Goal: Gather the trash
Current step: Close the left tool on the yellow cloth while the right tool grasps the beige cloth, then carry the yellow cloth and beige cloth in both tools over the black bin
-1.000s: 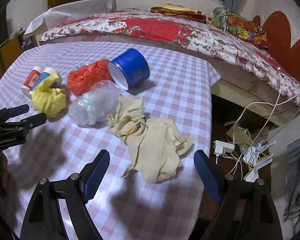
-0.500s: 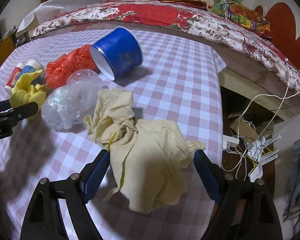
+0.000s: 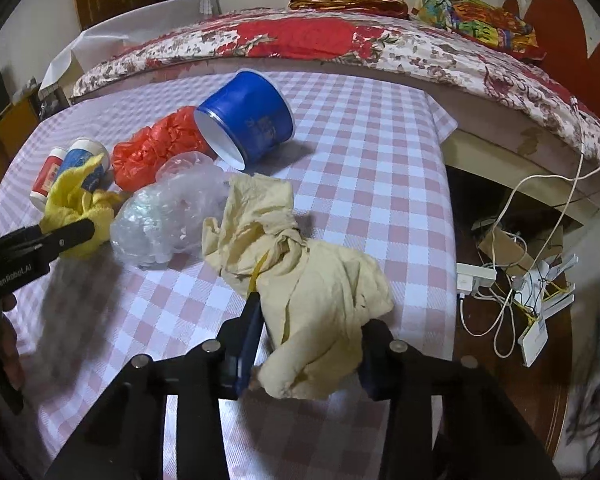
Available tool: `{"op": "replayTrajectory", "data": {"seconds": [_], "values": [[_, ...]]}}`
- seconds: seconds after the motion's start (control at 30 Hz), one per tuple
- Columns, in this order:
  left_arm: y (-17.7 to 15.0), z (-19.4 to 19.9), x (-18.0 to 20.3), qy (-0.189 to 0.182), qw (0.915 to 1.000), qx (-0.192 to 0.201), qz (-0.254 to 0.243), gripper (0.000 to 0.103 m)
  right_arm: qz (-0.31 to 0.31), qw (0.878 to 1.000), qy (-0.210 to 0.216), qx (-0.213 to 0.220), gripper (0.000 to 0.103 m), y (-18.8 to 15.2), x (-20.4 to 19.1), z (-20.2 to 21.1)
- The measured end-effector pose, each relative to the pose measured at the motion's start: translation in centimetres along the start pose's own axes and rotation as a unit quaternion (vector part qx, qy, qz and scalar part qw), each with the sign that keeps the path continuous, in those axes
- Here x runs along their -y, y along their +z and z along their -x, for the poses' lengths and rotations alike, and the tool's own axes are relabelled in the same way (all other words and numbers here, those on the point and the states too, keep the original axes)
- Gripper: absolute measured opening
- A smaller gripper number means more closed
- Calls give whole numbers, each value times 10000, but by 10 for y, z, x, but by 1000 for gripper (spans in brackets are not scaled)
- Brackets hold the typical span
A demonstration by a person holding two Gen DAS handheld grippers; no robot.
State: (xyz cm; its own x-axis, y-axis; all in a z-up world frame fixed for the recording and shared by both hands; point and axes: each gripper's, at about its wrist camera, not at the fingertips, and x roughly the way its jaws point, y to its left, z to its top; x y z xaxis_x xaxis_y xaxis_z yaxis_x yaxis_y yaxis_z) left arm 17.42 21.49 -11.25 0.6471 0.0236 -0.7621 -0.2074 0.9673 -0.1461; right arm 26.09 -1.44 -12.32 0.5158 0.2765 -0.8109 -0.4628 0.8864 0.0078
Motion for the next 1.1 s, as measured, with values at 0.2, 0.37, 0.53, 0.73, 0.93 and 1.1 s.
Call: {"op": "replayTrajectory", "data": {"seconds": [0.2, 0.37, 0.53, 0.73, 0.93, 1.1], "values": [[-6, 13, 9, -62, 9999, 65, -139, 48, -83, 9999, -19, 138, 40, -6, 2, 17], [-11, 20, 17, -126, 9996, 80, -225, 48, -198, 9995, -82, 240, 40, -13, 10, 33], [-14, 30, 31, -217, 9991, 159, -317, 48, -318, 9987, -176, 349, 40, -23, 20, 50], [-19, 41, 57, -396, 9975, 228, -545, 48, -538, 9971, -299, 450, 40, -38, 41, 70], [-27, 46, 93, -609, 9941, 194, -881, 48, -817, 9940, -472, 552, 40, -56, 67, 91], [-32, 46, 124, -781, 9899, 157, -1169, 48, -1136, 9895, -677, 588, 40, -78, 97, 108]]}}
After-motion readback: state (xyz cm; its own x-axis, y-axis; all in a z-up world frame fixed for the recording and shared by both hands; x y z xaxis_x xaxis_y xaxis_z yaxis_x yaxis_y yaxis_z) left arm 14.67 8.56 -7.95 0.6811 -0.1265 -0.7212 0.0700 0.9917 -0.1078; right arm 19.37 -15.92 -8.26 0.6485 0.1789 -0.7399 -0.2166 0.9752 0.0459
